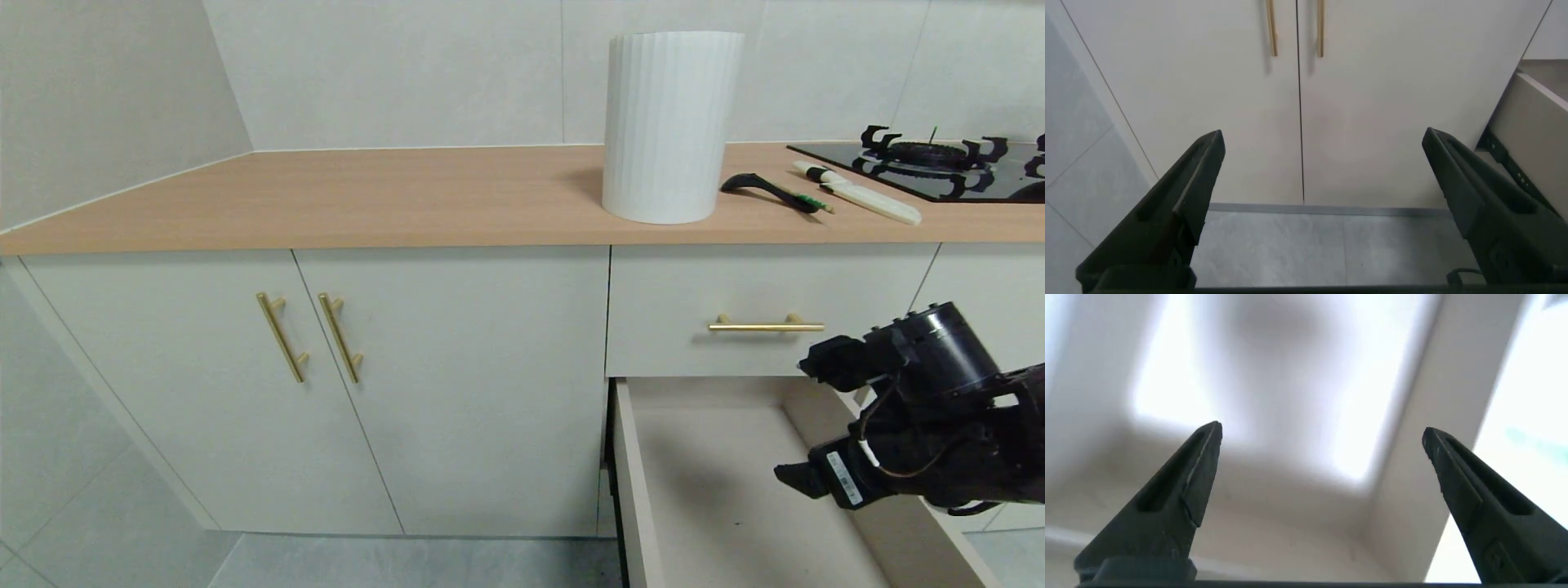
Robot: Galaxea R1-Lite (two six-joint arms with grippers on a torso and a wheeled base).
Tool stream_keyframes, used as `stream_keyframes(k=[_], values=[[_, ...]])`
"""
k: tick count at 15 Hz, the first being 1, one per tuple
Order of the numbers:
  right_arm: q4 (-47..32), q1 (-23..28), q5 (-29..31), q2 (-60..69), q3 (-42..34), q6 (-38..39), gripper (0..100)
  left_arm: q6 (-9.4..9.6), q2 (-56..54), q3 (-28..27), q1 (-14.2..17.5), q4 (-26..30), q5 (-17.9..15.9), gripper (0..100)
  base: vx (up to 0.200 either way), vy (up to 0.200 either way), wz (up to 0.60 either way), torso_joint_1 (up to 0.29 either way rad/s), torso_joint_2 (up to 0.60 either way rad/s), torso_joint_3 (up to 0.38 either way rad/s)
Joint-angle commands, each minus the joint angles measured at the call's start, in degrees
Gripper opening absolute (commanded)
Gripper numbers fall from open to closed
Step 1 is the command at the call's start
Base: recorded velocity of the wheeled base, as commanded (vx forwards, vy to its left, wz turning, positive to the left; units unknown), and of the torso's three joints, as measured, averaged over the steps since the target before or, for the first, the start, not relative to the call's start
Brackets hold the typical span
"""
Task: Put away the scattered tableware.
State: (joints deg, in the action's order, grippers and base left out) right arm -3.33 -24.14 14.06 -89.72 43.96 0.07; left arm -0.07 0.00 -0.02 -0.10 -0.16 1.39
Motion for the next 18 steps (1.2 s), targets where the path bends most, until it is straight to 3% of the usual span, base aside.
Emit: stream_keyframes(k=[1, 4, 12, 18], values=[[2.27, 1.46, -0.17, 5.17, -0.54, 0.10, 100, -0.01, 0.09, 0.02, 0.01, -0.02, 0.02, 100, 0.000, 0.000, 0.00, 0.000, 0.00, 0.000], [7.90, 3.22, -1.05, 5.00, -1.24, 0.01, 100, -0.01, 0.09, 0.02, 0.01, -0.02, 0.02, 100, 0.000, 0.000, 0.00, 0.000, 0.00, 0.000], [13.87, 3.22, -0.96, 6.05, -2.04, 0.10, 100, -0.01, 0.09, 0.02, 0.01, -0.02, 0.02, 100, 0.000, 0.000, 0.00, 0.000, 0.00, 0.000], [16.78, 3.22, -0.96, 7.37, -3.18, -0.16, 100, -0.01, 0.09, 0.02, 0.01, -0.02, 0.02, 100, 0.000, 0.000, 0.00, 0.093, -0.32, -0.254]])
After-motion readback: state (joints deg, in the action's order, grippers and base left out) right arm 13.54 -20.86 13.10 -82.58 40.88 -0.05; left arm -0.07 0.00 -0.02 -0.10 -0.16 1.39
